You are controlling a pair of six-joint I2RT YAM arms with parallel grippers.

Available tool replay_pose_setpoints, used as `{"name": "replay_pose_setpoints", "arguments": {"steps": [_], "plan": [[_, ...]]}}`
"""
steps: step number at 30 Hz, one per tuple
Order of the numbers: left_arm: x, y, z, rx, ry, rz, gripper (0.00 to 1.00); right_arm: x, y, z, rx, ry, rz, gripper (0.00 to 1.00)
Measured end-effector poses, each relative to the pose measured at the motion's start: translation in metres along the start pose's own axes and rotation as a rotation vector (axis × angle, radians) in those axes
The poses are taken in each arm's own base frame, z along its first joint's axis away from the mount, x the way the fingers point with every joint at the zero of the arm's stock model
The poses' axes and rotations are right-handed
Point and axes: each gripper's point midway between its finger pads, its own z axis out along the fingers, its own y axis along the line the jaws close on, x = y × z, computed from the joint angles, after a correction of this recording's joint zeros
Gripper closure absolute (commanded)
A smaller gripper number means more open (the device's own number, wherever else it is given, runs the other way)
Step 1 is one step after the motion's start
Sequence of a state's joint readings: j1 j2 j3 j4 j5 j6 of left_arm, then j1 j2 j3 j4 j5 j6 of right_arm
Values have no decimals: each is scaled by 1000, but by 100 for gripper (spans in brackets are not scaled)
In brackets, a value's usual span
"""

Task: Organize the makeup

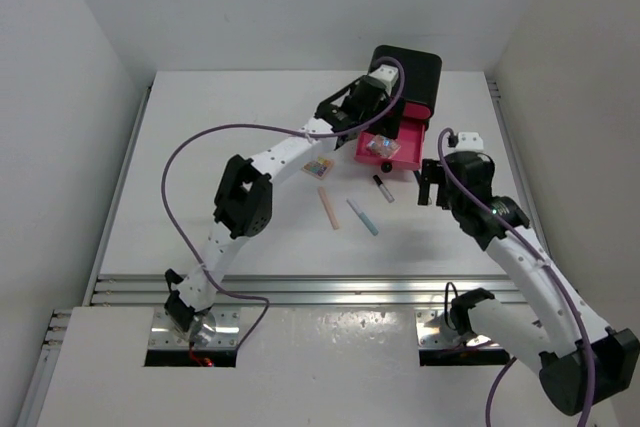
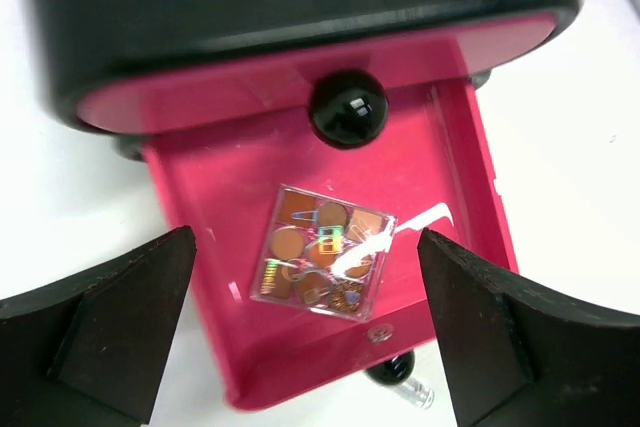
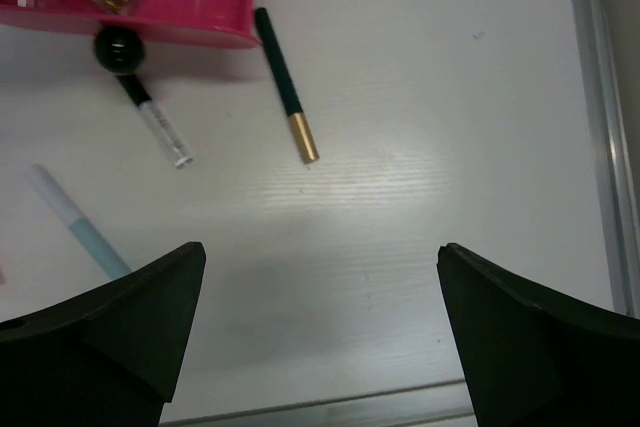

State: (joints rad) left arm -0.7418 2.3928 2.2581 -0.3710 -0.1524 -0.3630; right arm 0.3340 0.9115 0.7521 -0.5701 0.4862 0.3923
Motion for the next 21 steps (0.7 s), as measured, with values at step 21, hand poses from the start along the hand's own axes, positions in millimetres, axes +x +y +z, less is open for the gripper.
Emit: {"name": "replay_pose_setpoints", "arguments": {"steps": [21], "plan": [[30, 337, -243, -571, 112, -152, 1, -98, 311, 71, -870, 179, -513, 0]]}}
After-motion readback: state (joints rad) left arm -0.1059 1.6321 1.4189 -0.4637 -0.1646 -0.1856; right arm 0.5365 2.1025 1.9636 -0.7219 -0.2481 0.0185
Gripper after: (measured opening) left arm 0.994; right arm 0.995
